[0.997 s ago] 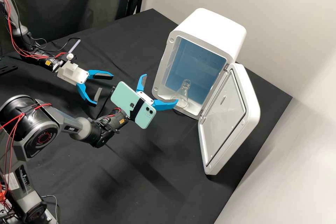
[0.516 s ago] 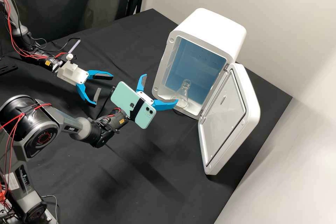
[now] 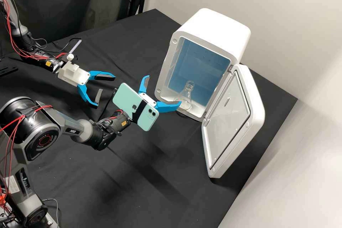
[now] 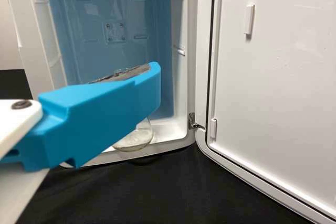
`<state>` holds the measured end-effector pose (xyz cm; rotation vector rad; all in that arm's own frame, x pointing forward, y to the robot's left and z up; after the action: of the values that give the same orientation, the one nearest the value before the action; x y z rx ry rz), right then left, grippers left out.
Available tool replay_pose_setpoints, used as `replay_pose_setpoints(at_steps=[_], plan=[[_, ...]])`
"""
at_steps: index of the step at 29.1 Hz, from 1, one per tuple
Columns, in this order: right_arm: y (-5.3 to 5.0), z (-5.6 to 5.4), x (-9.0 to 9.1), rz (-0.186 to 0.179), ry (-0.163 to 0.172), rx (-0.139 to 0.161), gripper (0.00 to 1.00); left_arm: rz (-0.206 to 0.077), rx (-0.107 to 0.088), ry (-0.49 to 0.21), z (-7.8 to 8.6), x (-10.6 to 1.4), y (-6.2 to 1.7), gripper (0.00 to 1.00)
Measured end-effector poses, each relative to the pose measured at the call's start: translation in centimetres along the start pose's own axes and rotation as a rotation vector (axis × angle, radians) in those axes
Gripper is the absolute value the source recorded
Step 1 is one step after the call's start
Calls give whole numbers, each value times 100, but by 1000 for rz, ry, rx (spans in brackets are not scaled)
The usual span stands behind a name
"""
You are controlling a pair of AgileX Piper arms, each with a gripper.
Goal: Take the flask out of the incubator
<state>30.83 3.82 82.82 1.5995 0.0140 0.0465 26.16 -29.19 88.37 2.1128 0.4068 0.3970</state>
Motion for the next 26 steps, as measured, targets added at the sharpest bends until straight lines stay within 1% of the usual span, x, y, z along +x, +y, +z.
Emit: replay_pose_setpoints(at_steps=[7,15,18,20,21,22,24,26], plan=[[0,0,0,0,0,0,100,9,2,-1,4,-7,25,100],[5,4,0,2,-1,0,100,9,2,-1,4,-7,25,100],[49,43,-2,17,-13,4,100,8,2,-3,12,-6,24,100],[87,87,-10,35,-22,3,100,7,3,-8,26,-5,22,100],[99,99,-20,45,-20,3,100,7,4,-10,32,-4,21,100],[112,134,-43,53,-28,3,100,7,4,-12,39,-3,21,100],[117,169,-65,59,-35,4,100,6,5,-16,48,-2,19,100],[101,210,-91,53,-47,9,100,6,5,-16,48,-2,19,100]])
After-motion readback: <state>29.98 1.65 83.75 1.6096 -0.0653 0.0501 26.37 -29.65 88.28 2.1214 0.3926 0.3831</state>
